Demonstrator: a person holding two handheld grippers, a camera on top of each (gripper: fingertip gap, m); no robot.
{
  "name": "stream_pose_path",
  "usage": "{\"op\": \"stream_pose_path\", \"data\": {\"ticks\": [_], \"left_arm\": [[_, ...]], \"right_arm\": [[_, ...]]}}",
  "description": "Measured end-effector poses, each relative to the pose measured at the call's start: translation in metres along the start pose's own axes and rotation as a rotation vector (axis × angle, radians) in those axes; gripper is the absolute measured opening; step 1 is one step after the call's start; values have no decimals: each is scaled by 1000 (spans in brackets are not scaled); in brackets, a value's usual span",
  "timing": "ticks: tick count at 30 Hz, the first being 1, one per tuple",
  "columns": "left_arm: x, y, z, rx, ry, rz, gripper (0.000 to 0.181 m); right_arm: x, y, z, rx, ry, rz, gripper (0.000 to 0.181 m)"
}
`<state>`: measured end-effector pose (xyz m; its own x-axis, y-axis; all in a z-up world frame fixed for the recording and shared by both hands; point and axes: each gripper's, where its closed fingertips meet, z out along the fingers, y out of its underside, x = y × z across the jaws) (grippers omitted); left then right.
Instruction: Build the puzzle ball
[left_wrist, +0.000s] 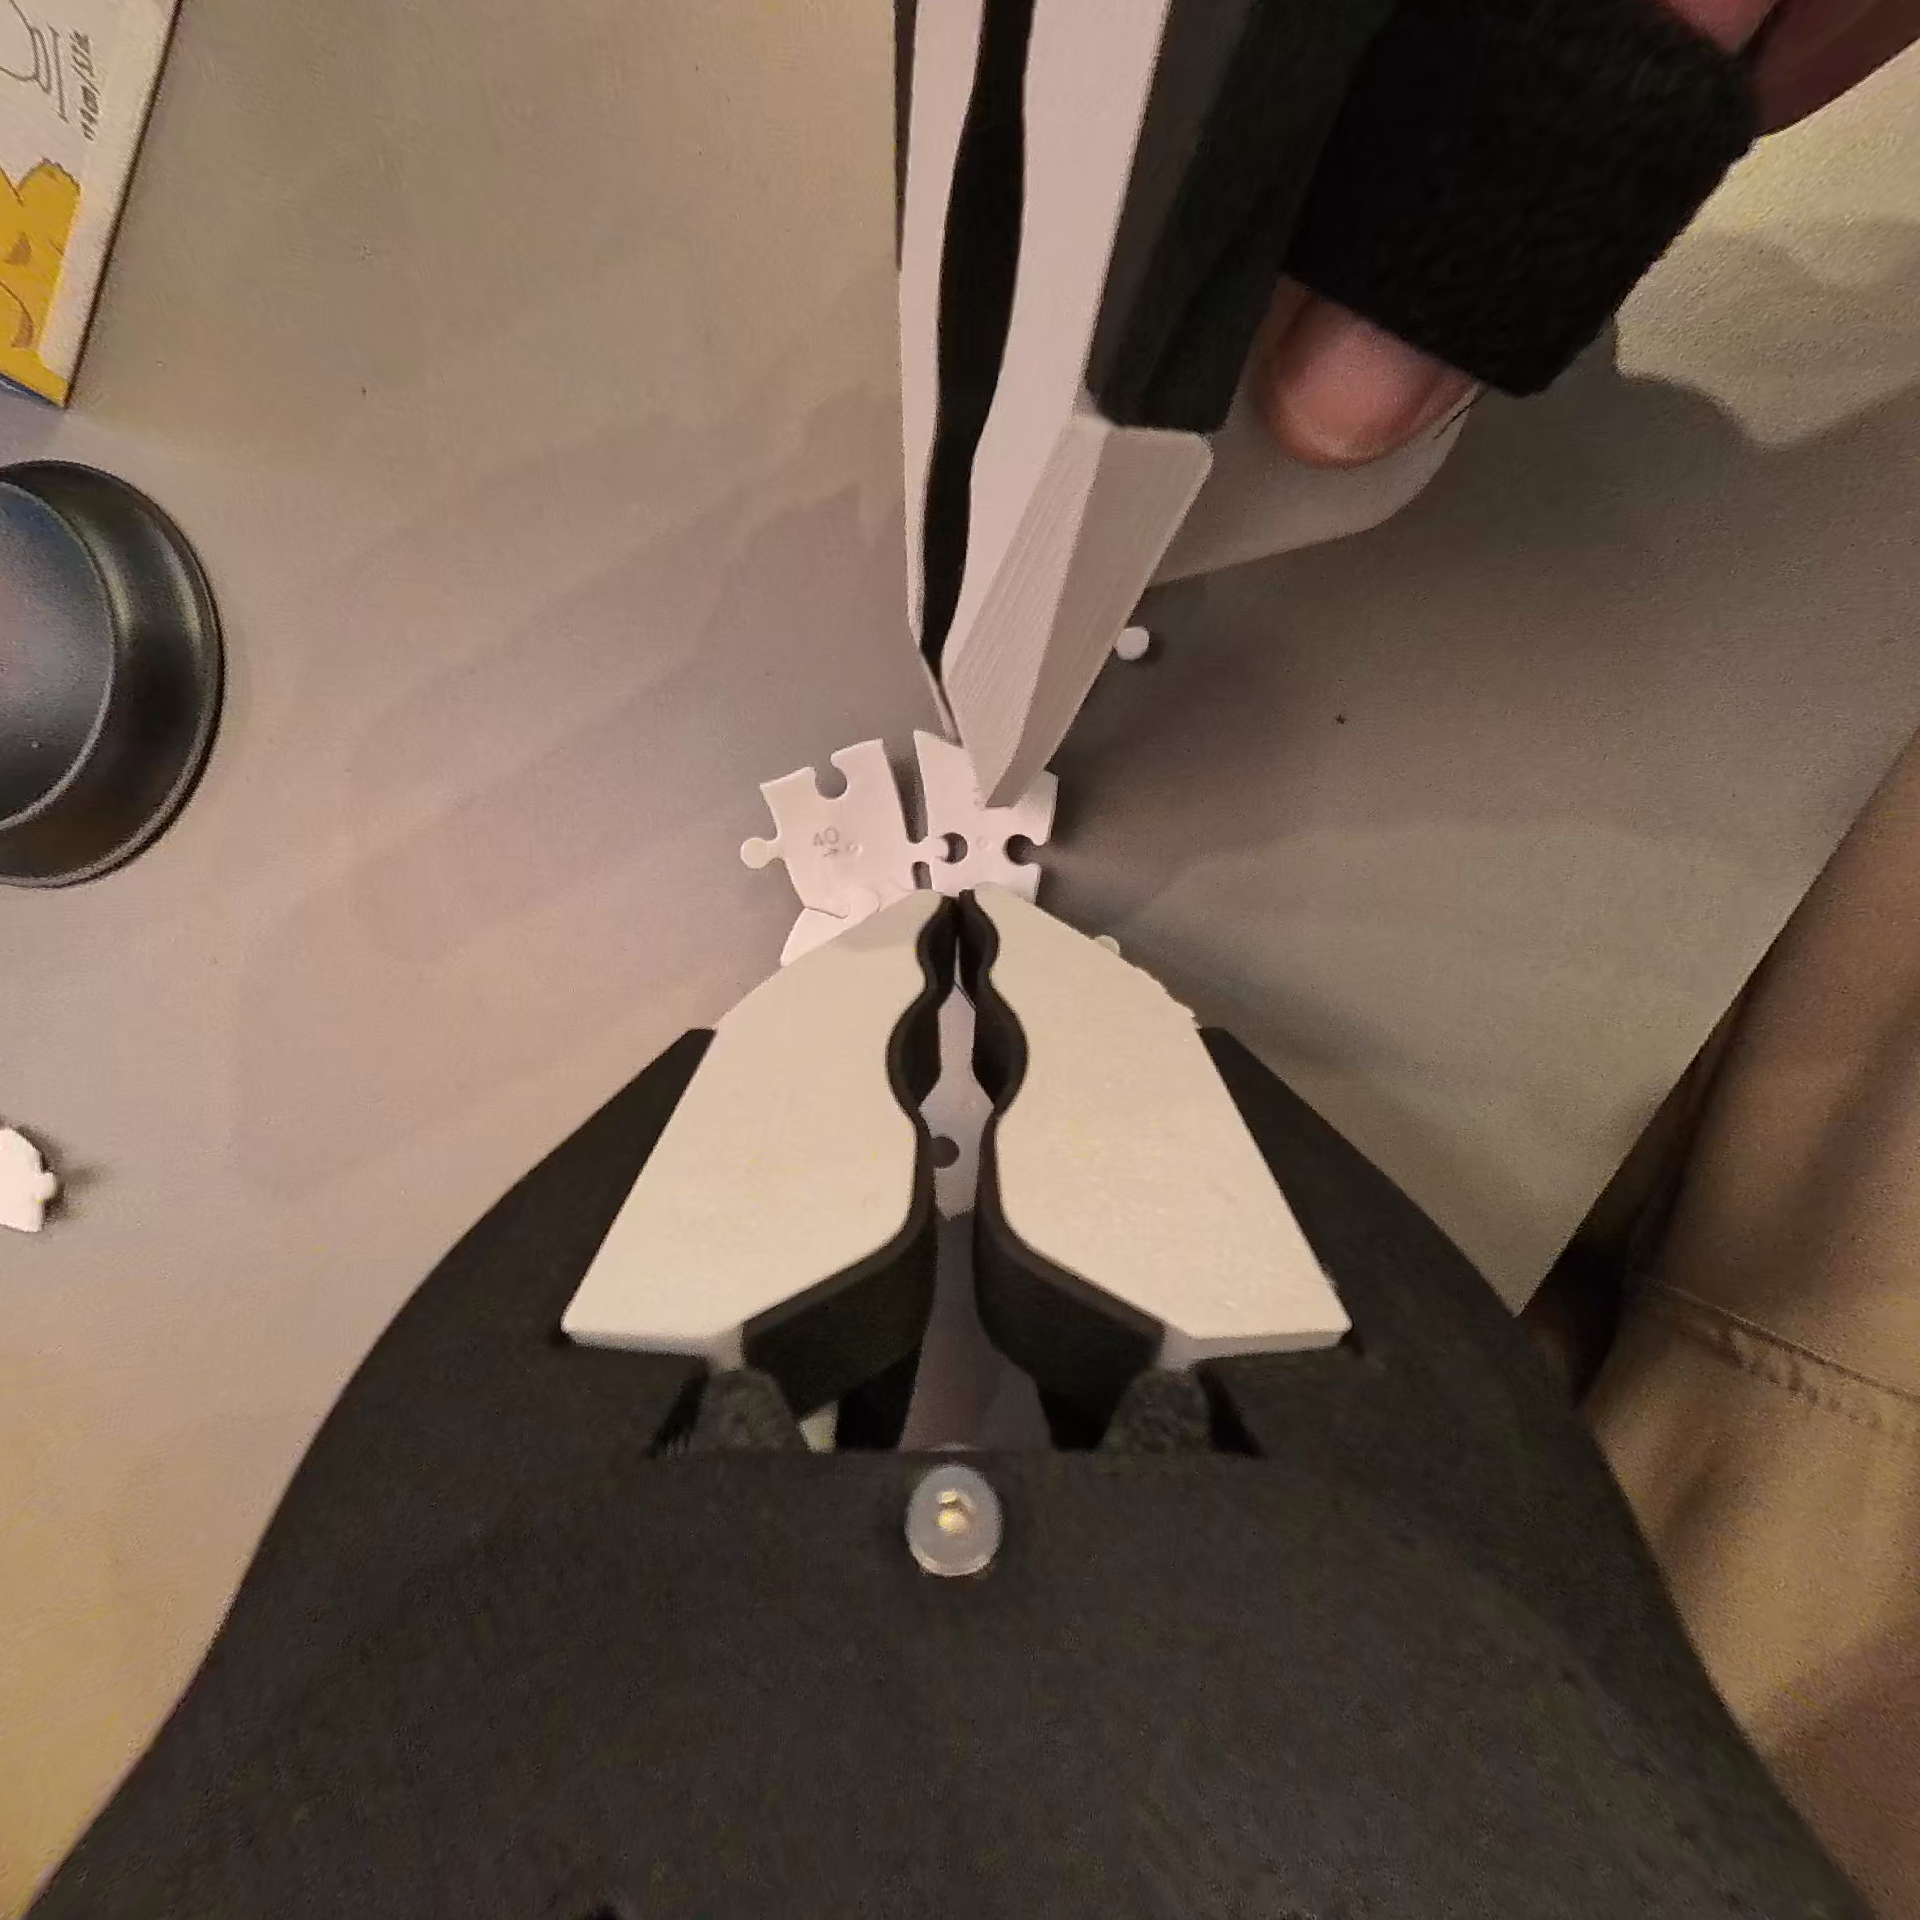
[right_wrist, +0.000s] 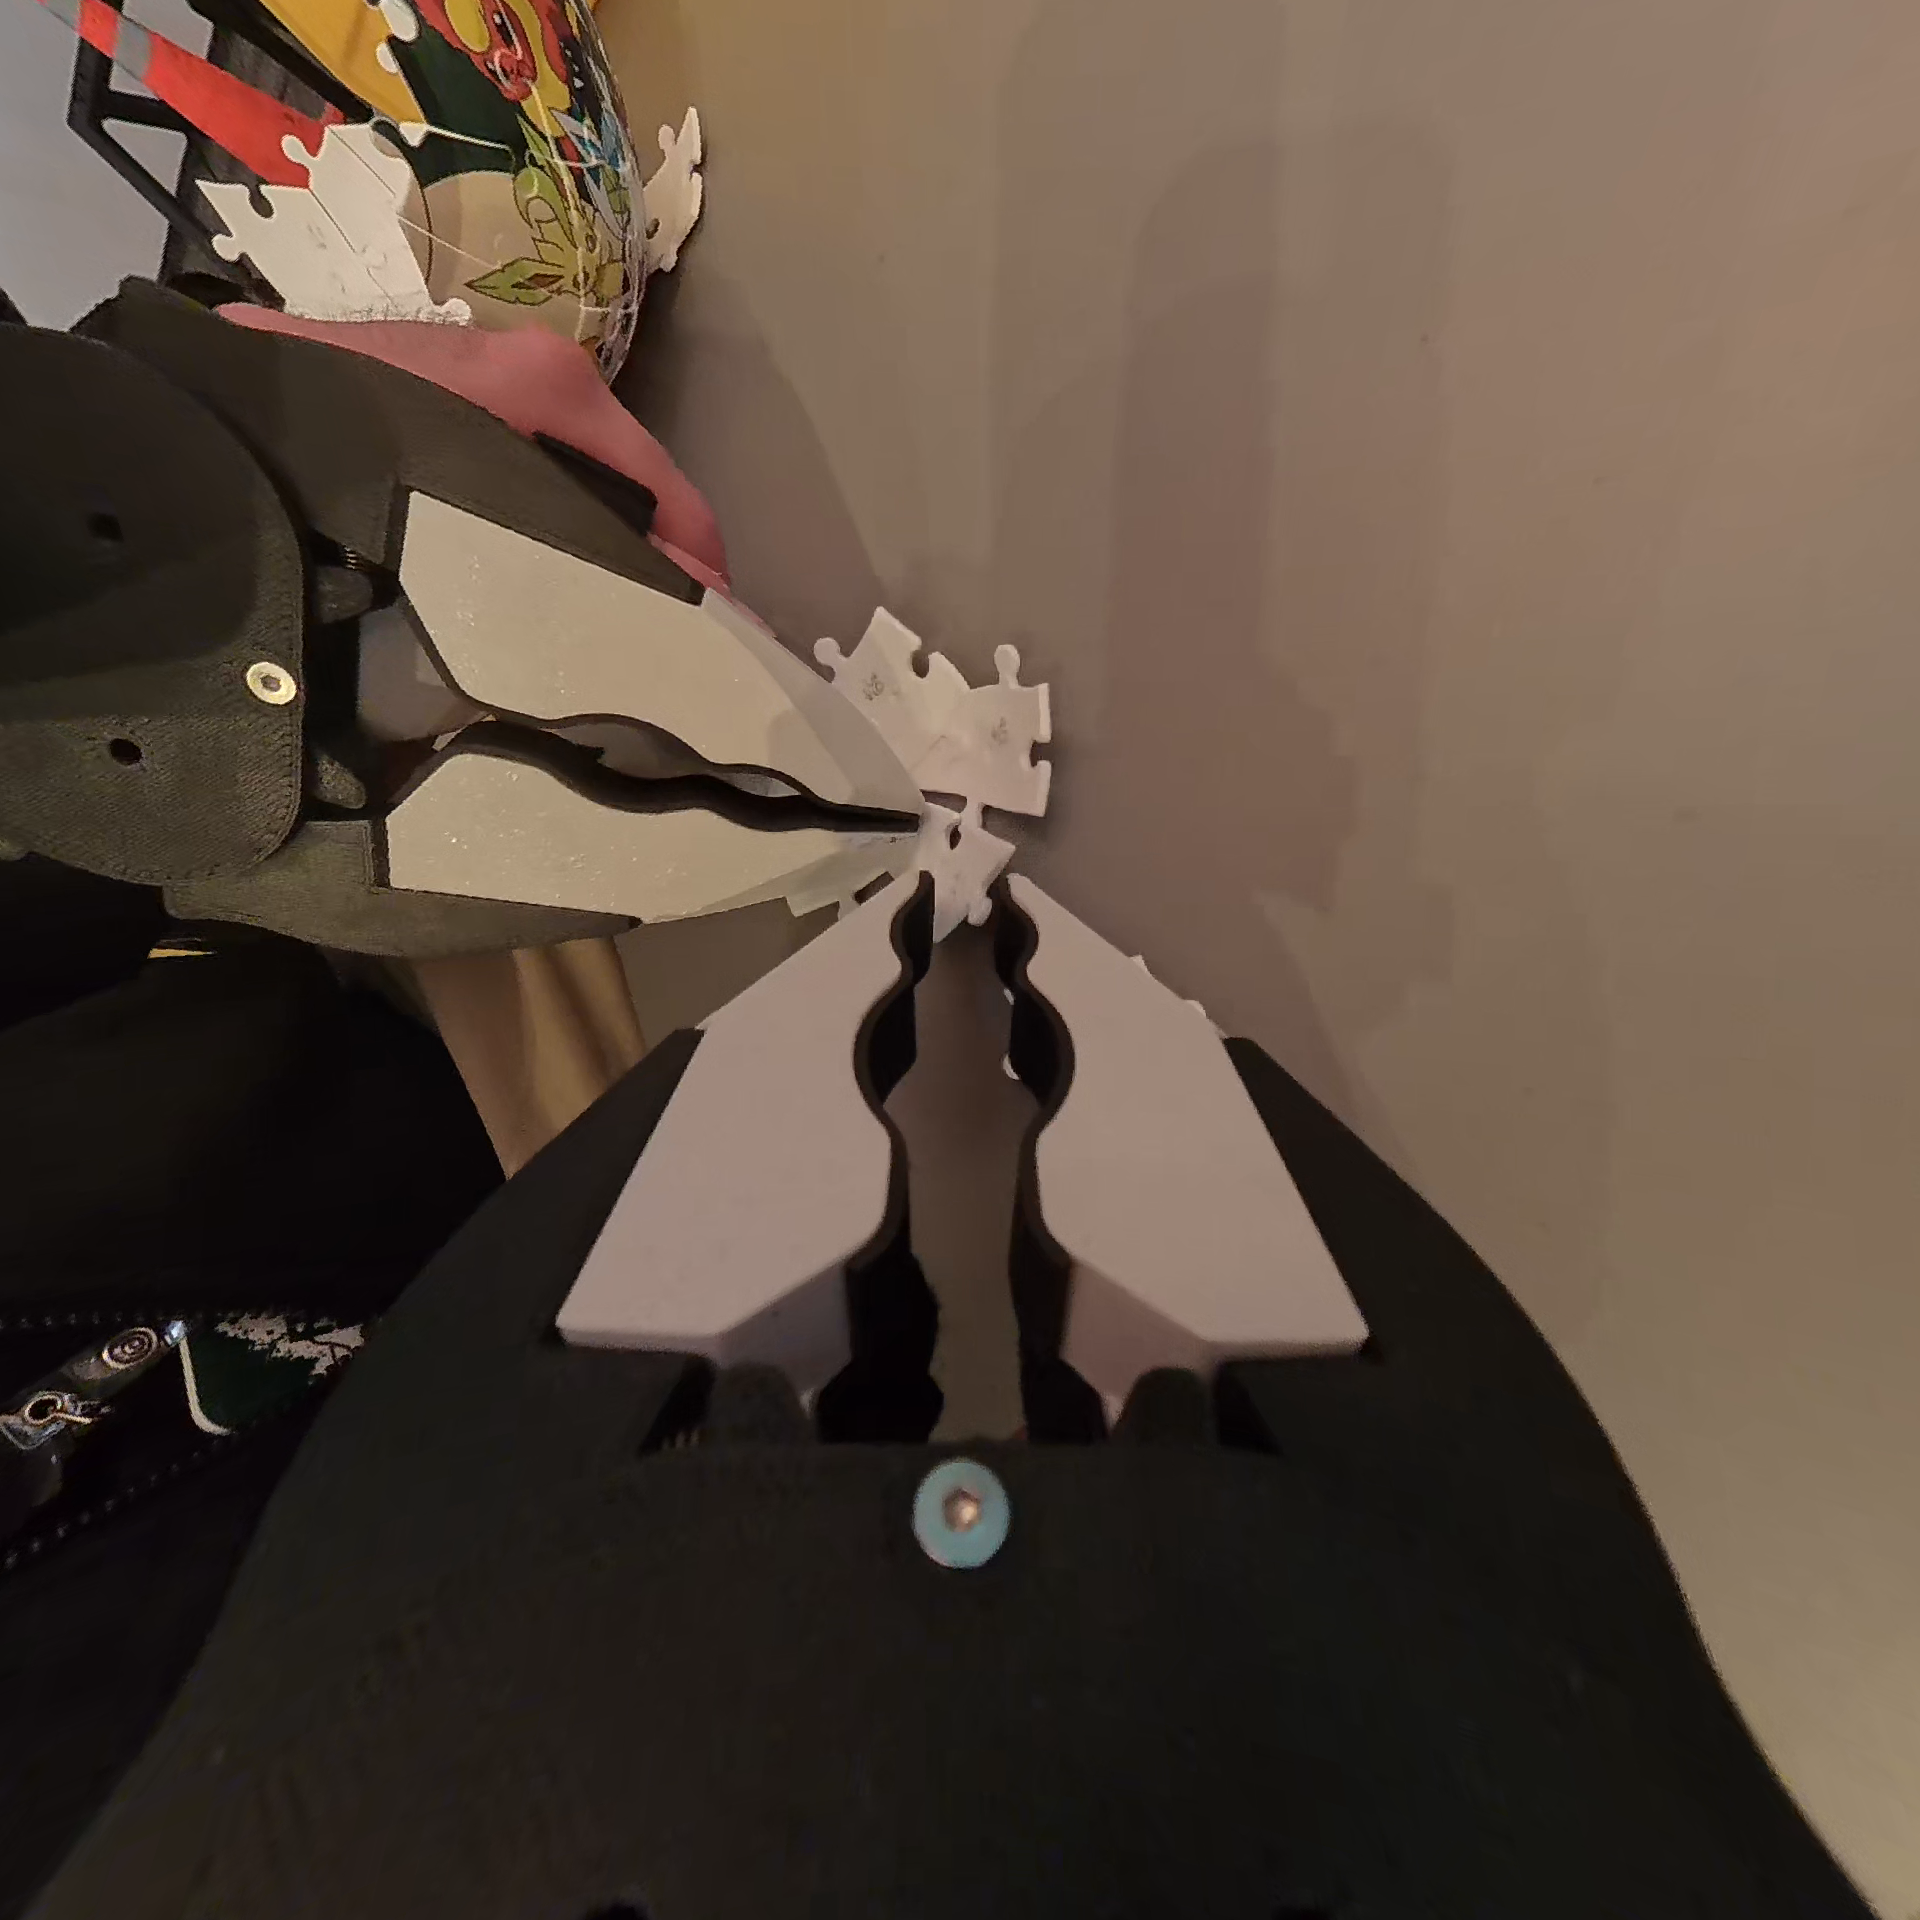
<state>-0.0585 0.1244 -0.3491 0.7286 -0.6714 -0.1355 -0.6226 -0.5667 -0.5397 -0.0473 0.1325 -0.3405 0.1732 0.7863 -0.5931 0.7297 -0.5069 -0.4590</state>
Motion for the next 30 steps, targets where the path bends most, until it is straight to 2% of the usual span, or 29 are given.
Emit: {"op": "stream_pose_path", "data": {"ticks": [16,30], "left_arm": [[-12,2,-5,8,-37,-33,5],[-13,7,-3,-18,-30,-53,0]], "right_arm": [[3,-6,3,20,45,-41,2],[3,-13,4,-1,62,-75,2]]}}
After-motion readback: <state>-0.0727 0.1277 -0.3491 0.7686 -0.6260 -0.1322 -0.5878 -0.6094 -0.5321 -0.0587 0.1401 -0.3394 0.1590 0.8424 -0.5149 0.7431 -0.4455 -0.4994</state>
